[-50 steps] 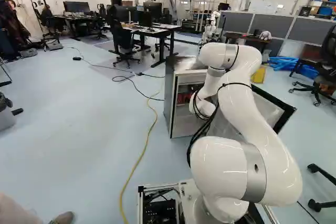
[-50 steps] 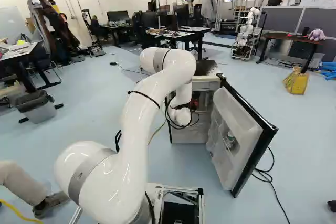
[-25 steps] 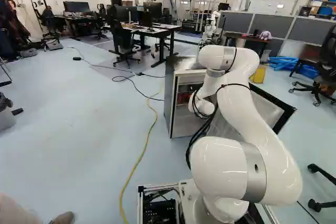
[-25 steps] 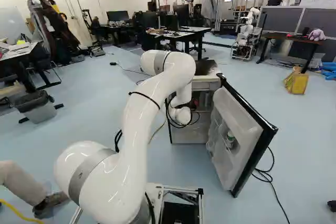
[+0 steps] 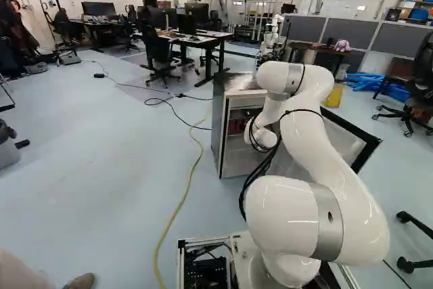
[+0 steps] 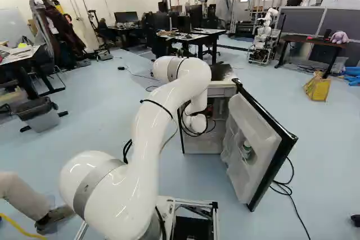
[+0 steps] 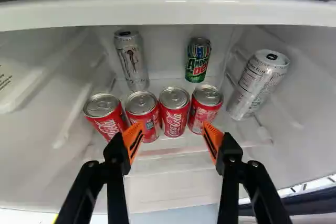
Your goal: Grab a drink from the fridge
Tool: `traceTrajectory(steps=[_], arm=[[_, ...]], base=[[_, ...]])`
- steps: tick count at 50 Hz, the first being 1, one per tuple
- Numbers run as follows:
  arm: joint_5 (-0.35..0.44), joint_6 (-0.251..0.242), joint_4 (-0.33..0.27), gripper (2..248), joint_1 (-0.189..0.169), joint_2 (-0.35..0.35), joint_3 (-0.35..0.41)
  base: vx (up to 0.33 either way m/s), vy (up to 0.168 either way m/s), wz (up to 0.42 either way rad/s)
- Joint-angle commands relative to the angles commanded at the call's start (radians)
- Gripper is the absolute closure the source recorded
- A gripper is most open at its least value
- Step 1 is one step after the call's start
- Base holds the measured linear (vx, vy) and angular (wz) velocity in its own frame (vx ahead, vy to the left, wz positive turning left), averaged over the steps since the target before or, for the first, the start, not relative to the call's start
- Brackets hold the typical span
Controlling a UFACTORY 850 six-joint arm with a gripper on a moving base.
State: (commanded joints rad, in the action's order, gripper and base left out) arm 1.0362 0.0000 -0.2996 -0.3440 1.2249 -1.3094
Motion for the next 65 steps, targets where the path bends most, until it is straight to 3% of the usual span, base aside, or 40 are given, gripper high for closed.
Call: traceTrajectory(steps=[39,46,65], arm=[[0.0,0.0,0.0,82,0.001,0.007,-0.012],[0.0,0.0,0.0,94,0.001,0.007,-0.012],[0.0,0.0,0.0,99,0.001,0.007,-0.012]], base=[[0.0,0.0,0.0],[0.0,0.0,0.0],[0.0,0.0,0.0]])
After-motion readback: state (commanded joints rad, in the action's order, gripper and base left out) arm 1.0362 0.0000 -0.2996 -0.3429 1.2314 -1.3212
